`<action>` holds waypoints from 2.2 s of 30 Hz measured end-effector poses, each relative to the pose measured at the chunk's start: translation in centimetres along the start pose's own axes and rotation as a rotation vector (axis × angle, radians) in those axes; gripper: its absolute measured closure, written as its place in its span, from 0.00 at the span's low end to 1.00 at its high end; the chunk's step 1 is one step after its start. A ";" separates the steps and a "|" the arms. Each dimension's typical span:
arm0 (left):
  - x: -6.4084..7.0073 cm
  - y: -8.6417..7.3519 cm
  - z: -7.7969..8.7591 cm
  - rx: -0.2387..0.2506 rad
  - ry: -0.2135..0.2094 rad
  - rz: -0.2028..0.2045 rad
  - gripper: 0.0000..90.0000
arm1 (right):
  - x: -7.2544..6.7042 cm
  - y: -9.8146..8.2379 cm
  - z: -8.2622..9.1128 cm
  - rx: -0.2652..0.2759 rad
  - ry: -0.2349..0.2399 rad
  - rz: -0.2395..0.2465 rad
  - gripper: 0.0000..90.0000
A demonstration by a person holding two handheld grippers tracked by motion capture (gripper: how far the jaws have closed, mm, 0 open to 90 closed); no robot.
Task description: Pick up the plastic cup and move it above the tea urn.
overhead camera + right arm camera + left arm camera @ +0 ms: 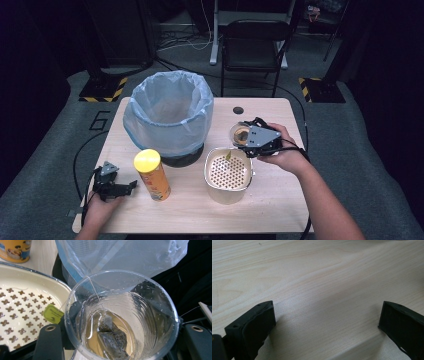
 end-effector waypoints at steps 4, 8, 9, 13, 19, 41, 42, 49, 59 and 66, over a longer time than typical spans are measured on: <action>0.0 0.0 0.0 0.000 -0.003 0.003 0.01 | -0.3 0.2 0.0 -0.011 -0.008 0.041 0.38; 0.0 0.0 0.0 0.000 0.000 -0.001 0.00 | -0.5 0.1 -0.1 -0.025 -0.018 0.052 0.38; 0.0 0.0 0.0 -0.001 0.000 0.000 0.01 | -0.5 0.1 -0.1 -0.027 -0.017 0.056 0.38; 0.0 0.0 0.0 0.000 0.000 0.000 0.01 | -0.6 0.2 -0.1 -0.031 -0.025 0.086 0.38; 0.0 0.0 0.0 0.000 0.000 0.000 0.01 | -1.0 0.3 -0.2 -0.058 -0.041 0.134 0.38; 0.0 0.0 0.0 0.000 0.000 0.000 0.01 | -4.0 1.4 -1.4 -0.249 -0.242 0.555 0.40; 0.0 0.0 0.0 0.000 0.000 0.000 0.01 | -4.1 1.4 -1.5 -0.258 -0.250 0.576 0.41; 0.0 0.0 0.0 -0.001 0.000 -0.001 0.01 | -4.9 1.9 -1.8 -0.334 -0.327 0.756 0.42; 0.0 0.0 0.0 -0.001 0.000 -0.001 0.01 | -6.2 2.5 -2.0 -0.435 -0.424 1.003 0.43; 0.0 0.0 0.0 -0.001 0.000 -0.001 0.01 | -8.3 2.5 -2.0 -0.483 -0.419 1.268 0.43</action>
Point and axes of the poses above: each handheld gripper's, and its own axes: z roughly backward along the jaws, y roughly out of its top, x roughly to its right, the point moved 4 cm from there along -z, roughly forward along the jaws, and after that the axes turned 7 degrees about z, right-handed, at the moved point
